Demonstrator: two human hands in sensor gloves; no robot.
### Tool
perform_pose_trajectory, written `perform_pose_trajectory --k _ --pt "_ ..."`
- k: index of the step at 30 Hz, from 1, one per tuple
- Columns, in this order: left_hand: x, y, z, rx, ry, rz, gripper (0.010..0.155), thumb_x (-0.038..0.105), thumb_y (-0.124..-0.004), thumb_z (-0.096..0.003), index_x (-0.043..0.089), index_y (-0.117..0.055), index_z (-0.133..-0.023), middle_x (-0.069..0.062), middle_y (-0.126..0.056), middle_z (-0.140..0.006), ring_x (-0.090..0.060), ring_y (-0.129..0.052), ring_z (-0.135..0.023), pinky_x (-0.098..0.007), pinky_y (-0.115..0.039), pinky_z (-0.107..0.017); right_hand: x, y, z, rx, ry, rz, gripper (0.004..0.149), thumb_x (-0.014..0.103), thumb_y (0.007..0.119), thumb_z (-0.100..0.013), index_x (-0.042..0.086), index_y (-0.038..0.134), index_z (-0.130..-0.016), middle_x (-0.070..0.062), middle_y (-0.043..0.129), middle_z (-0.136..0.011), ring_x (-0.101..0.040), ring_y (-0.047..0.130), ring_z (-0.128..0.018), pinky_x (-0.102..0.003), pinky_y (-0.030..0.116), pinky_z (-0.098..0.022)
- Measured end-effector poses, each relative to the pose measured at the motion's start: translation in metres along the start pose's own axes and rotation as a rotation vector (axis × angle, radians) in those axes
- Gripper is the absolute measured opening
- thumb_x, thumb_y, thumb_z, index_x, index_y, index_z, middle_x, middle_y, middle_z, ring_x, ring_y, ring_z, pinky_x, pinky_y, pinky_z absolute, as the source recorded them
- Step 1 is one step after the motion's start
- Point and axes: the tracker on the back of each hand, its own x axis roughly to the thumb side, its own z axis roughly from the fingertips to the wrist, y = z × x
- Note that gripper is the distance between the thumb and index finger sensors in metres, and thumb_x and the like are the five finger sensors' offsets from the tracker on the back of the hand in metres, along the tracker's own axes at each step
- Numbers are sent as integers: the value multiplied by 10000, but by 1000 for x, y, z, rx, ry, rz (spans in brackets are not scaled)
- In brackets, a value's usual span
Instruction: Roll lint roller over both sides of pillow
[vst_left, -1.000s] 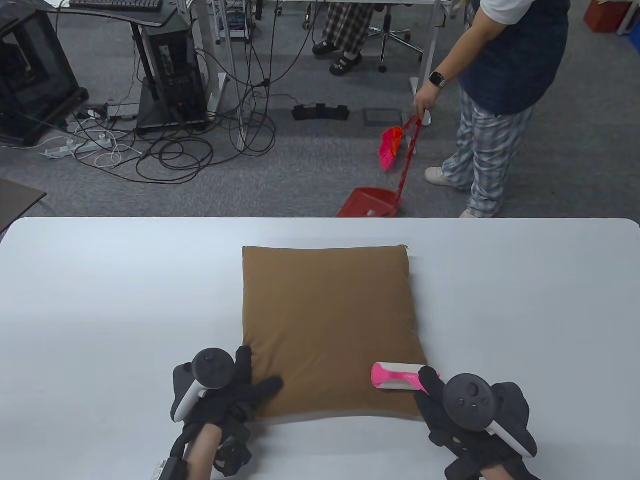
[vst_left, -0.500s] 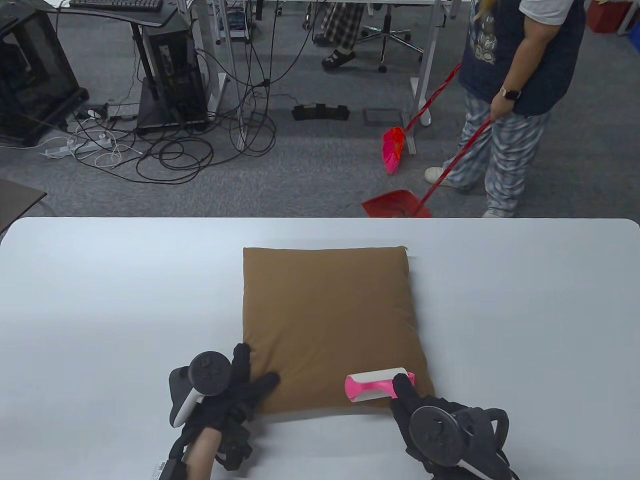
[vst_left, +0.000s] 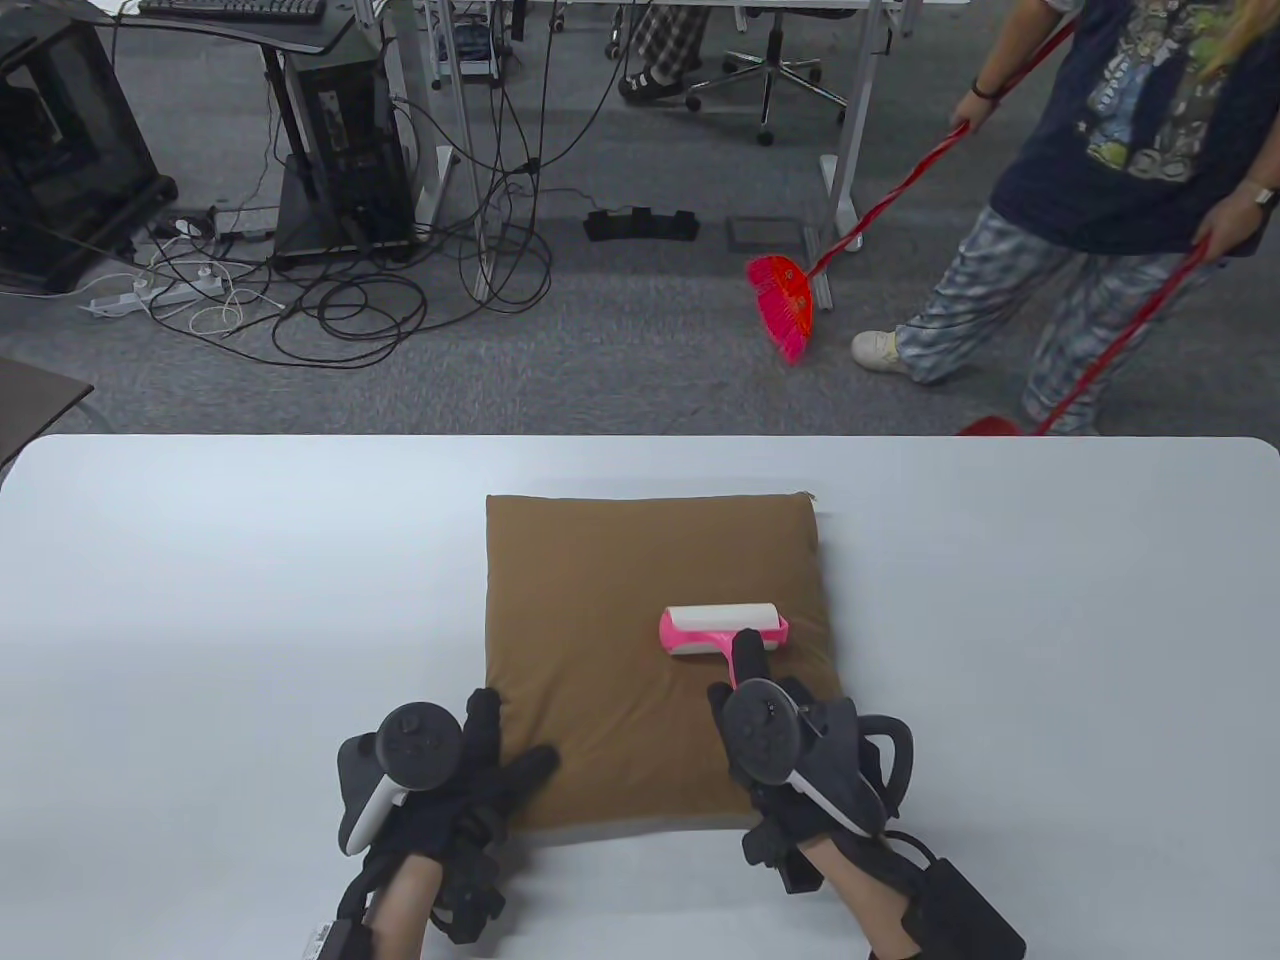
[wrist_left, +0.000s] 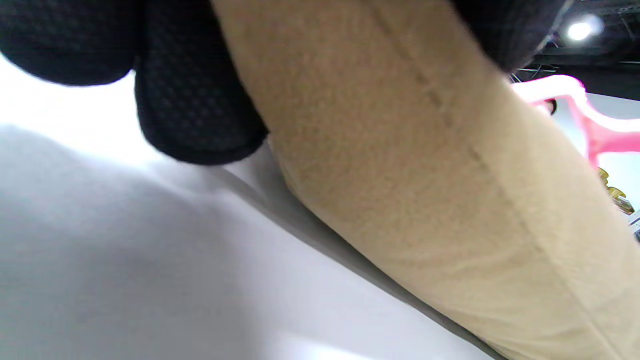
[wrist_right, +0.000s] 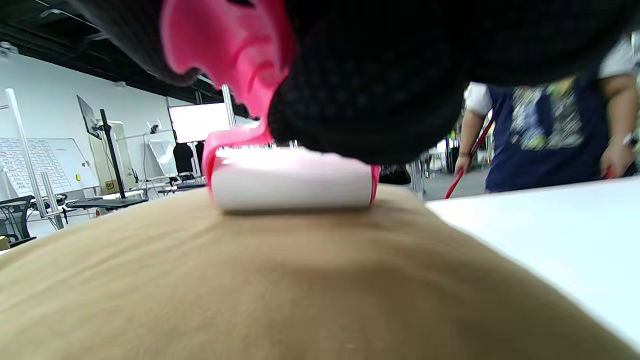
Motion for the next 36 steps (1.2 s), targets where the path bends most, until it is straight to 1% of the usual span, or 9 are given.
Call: perform_pose_trajectory --k 2,6,13,17,21,24,29,31,36 --pt "0 0 0 -3 0 2 993 687 -725 -421 48 -326 -1067 -201 -915 -750 -273 -1037 -333 -518 -837 -312 0 8 -13 26 20 -10 673 517 609 -606 135 445 -1135 -173 941 -658 -177 983 -243 -439 843 -224" --pt "0 1 -1 -10 0 3 993 689 -725 -421 49 -327 -1067 -199 -915 -750 -273 -1037 -335 -518 -837 -314 -1 22 -38 36 50 -1 694 500 609 -609 150 348 -1147 -189 892 -735 -163 968 -243 -430 840 -222" --pt "0 1 -3 -25 4 1 995 692 -721 -422 51 -320 -1068 -197 -912 -753 -273 -1036 -339 -520 -836 -318 3 32 -81 43 129 8 658 474 600 -615 193 330 -1146 -200 877 -756 -166 960 -241 -434 835 -221" --pt "0 2 -4 -33 7 -2 993 693 -719 -424 54 -316 -1069 -194 -911 -756 -274 -1035 -342 -520 -835 -321 7 35 -103 72 173 24 648 463 595 -616 205 322 -1145 -204 872 -764 -170 959 -245 -438 833 -224" --pt "0 2 -4 -37 8 -1 996 695 -717 -424 53 -313 -1069 -204 -908 -757 -275 -1035 -345 -521 -834 -322 11 41 -114 122 187 0 651 449 593 -617 207 293 -1142 -206 873 -760 -175 959 -244 -443 830 -226" --pt "0 2 -5 -41 9 2 995 695 -718 -425 55 -311 -1069 -205 -908 -757 -277 -1034 -346 -521 -834 -323 12 41 -112 134 166 -15 652 439 593 -619 184 296 -1141 -199 898 -719 -173 959 -225 -441 832 -215" --pt "0 2 -5 -43 9 1 995 696 -716 -425 55 -310 -1069 -204 -907 -759 -277 -1035 -349 -523 -833 -324 10 31 -94 138 90 -51 655 432 607 -616 125 347 -1133 -184 937 -627 -164 963 -199 -434 838 -198" --pt "0 2 -5 -45 10 2 996 695 -717 -425 55 -309 -1070 -204 -907 -760 -278 -1035 -349 -524 -833 -324 9 24 -78 138 42 -92 659 429 614 -615 98 367 -1128 -182 946 -602 -159 965 -193 -430 842 -195" --pt "0 2 -5 -48 12 3 997 696 -716 -425 56 -306 -1070 -209 -904 -763 -280 -1035 -351 -525 -833 -325 3 11 -43 133 -47 -123 657 433 633 -611 60 431 -1113 -165 968 -527 -149 971 -164 -421 850 -174"
